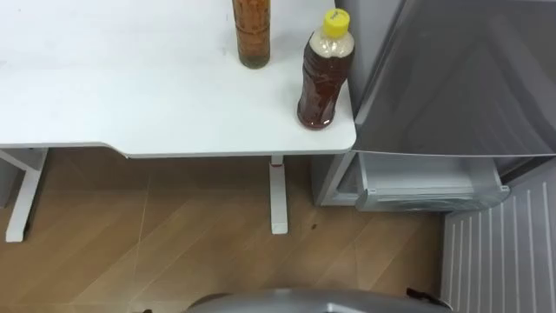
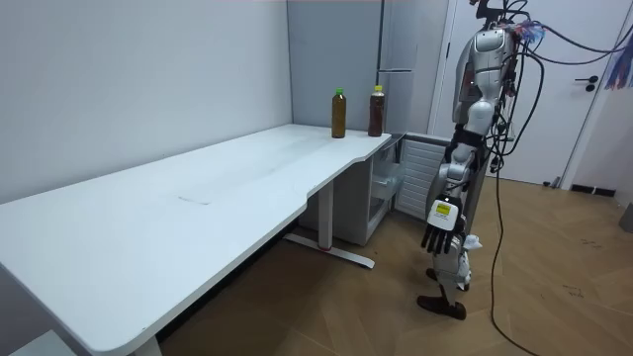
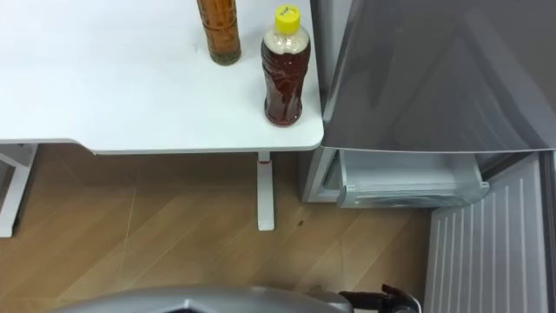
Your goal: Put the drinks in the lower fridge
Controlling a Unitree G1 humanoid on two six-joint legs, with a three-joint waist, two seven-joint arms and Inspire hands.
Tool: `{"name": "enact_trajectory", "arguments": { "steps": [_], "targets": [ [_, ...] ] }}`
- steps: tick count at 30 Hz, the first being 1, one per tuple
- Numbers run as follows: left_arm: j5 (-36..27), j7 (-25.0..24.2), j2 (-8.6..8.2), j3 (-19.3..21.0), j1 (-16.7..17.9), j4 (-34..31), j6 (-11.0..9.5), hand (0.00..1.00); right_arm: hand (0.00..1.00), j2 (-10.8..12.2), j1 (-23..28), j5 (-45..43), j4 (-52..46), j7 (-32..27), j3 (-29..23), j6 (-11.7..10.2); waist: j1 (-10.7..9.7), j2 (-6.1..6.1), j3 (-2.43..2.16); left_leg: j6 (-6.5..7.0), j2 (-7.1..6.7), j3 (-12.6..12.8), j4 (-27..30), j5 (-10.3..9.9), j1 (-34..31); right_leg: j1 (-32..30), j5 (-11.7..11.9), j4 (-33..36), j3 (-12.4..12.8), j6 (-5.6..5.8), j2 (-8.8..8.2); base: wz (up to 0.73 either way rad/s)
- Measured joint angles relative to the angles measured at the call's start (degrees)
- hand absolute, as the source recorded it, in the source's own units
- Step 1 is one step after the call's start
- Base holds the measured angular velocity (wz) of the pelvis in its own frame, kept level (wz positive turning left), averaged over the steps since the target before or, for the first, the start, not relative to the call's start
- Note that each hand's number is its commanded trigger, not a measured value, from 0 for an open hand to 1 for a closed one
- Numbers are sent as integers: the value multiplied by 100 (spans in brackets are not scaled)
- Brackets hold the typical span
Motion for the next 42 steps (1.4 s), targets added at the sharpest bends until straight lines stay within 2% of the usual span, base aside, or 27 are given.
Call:
{"name": "enact_trajectory", "arguments": {
  "steps": [3,7,14,15,18,20,23,26,29,32,37,42],
  "targets": [
    [1,0,0,2,6,0,5,0,0,0,-1,-28,0,17,1,0,4,-19,8,0,1,0,0,0,-7,-10,0,1,0,0,0,0],
    [1,1,-1,0,7,2,6,0,0,-1,-3,-49,2,35,7,4,9,-13,-11,0,9,37,1,0,-13,-35,0,6,1,0,4,-4],
    [4,27,1,24,4,2,-1,0,0,9,-2,-69,24,-6,4,-1,11,-49,-9,0,4,41,-6,0,1,-20,0,3,-1,0,1,0],
    [4,56,0,23,4,1,-6,0,0,9,-1,-70,25,-12,6,0,11,-43,-12,0,4,38,-5,0,4,-13,0,2,-3,0,1,0],
    [-11,171,0,19,4,1,-23,0,0,10,-3,-68,26,-59,44,2,13,-87,17,0,0,6,1,0,3,-5,0,2,-7,0,1,1],
    [-54,286,0,15,1,1,-32,0,0,11,-4,-67,24,-90,95,7,17,-67,7,0,-2,-28,8,0,2,-1,0,2,-31,0,-1,2],
    [-152,478,-22,141,5,1,-74,0,0,19,-5,-62,25,-93,108,6,36,-87,16,0,3,-27,8,0,2,3,0,3,-33,0,1,0],
    [-398,642,-50,323,28,7,-135,0,0,29,-1,-52,30,-104,97,5,42,-89,12,0,4,-33,12,0,2,7,0,3,-52,0,1,0],
    [-605,786,-62,544,75,9,-191,0,0,42,5,-65,37,-155,51,7,43,-73,-31,0,5,-32,26,0,4,12,0,4,-62,0,-1,0],
    [-945,1027,-74,839,87,7,-235,0,0,48,60,-81,35,-156,44,10,90,-74,-27,0,2,-39,29,0,23,5,0,2,-68,0,-5,0],
    [-2319,1574,-75,1030,89,-16,-418,0,0,57,90,-39,24,-273,4,125,201,-64,-23,6,-6,-67,-50,-4,87,86,0,0,-77,0,-6,1],
    [-3161,2172,-58,1181,85,-159,-616,0,0,59,97,-48,34,-390,15,140,283,-29,-27,5,-15,-145,-30,-3,95,94,0,-4,-168,0,-13,8]
  ]
}}
